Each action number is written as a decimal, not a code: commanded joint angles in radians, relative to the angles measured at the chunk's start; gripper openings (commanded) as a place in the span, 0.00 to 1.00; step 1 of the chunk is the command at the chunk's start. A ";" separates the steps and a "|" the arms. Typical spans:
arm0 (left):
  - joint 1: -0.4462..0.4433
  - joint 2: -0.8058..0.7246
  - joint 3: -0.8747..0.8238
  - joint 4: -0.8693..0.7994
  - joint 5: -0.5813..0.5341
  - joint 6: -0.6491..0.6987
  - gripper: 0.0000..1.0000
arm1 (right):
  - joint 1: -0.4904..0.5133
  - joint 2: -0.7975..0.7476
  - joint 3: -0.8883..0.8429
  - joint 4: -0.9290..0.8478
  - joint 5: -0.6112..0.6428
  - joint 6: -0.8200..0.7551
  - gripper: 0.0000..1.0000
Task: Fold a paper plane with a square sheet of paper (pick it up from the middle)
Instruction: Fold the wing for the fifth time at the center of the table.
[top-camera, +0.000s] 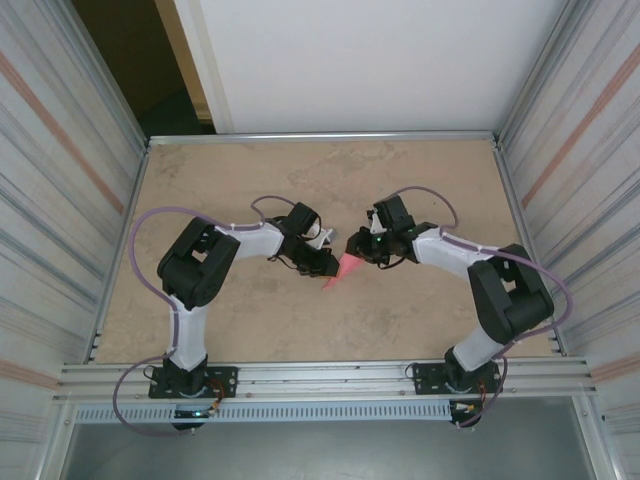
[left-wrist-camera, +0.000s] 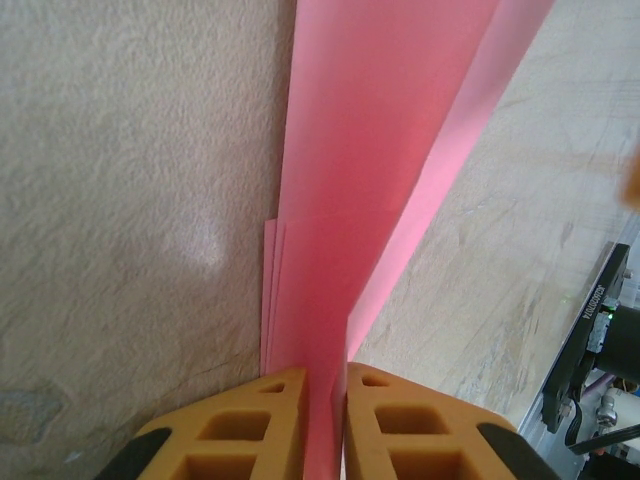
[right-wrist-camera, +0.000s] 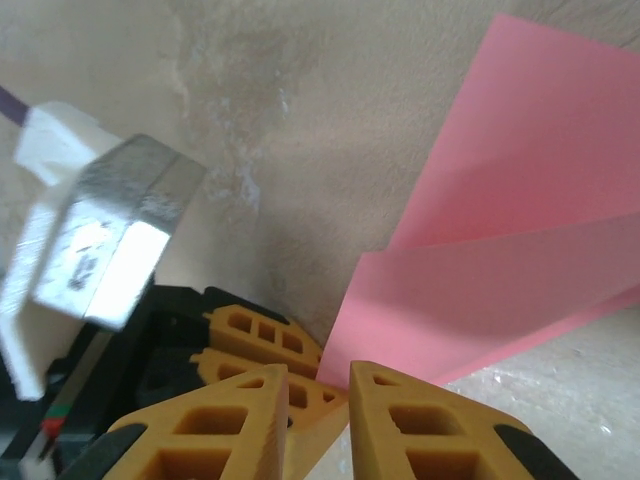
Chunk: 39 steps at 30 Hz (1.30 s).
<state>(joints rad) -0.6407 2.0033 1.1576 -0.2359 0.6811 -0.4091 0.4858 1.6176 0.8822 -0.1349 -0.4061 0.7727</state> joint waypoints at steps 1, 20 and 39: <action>0.002 0.067 -0.032 -0.091 -0.095 0.007 0.18 | 0.012 0.043 0.017 0.027 -0.034 0.014 0.19; 0.003 0.069 -0.034 -0.090 -0.082 0.002 0.18 | 0.006 0.151 0.038 0.004 -0.033 0.014 0.15; 0.003 0.051 -0.034 -0.098 -0.093 0.004 0.19 | -0.003 0.184 0.033 -0.028 -0.019 0.003 0.16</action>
<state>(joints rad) -0.6403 2.0041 1.1576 -0.2356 0.6853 -0.4095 0.4892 1.7809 0.9134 -0.1280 -0.4355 0.7773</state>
